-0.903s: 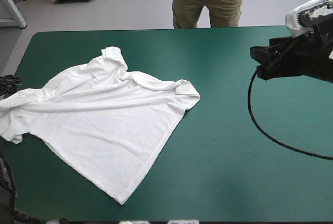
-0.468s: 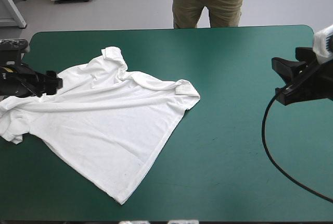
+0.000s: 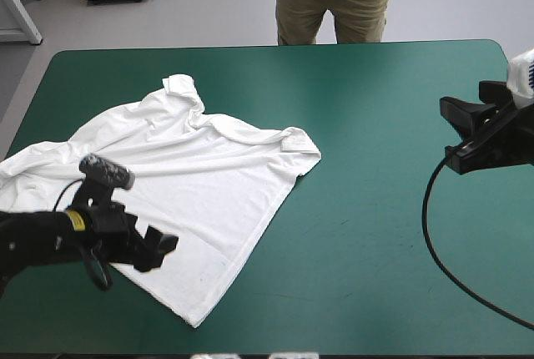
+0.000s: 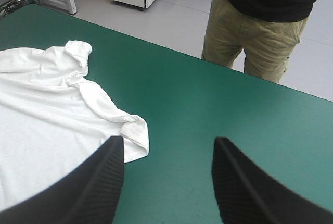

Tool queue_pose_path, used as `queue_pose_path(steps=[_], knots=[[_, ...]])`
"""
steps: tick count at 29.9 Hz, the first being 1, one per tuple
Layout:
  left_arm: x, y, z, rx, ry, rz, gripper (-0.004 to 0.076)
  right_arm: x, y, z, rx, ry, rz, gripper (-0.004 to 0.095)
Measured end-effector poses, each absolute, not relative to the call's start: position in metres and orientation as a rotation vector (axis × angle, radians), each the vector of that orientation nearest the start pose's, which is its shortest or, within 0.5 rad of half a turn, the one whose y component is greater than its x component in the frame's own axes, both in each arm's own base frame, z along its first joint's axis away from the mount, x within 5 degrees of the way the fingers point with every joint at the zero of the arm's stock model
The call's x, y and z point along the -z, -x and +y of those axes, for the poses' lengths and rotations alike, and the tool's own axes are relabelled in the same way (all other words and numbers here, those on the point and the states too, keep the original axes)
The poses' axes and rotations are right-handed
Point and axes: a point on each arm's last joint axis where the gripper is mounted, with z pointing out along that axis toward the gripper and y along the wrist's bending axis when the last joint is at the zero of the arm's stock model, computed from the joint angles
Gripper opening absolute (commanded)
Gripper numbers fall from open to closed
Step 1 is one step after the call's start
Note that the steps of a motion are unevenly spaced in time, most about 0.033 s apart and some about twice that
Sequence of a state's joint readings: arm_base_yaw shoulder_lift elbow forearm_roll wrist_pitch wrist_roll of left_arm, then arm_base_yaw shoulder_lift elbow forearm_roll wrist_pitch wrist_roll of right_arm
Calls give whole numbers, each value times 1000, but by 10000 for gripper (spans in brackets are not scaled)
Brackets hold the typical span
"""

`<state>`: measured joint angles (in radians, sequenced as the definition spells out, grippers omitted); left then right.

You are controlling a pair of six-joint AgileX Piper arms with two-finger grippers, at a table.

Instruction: Fold the cloth

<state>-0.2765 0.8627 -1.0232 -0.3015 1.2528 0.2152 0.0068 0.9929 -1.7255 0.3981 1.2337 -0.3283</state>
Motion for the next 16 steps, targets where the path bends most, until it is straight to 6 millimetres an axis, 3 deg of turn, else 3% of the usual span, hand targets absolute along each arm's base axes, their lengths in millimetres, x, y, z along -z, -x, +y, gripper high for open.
queue_pose_path(steps=[3,6,11,16], knots=[[-347,-94,-59,439,-689,2499,582,-548,-112,34,-244,428,1882,495],[-320,-81,-56,418,-781,2534,580,-549,-112,34,-246,419,1872,495],[-284,-80,-57,373,-1009,2560,580,-550,-114,36,-288,417,1859,495],[-272,-89,-63,352,-1205,2514,580,-549,-118,38,-319,421,1862,495]])
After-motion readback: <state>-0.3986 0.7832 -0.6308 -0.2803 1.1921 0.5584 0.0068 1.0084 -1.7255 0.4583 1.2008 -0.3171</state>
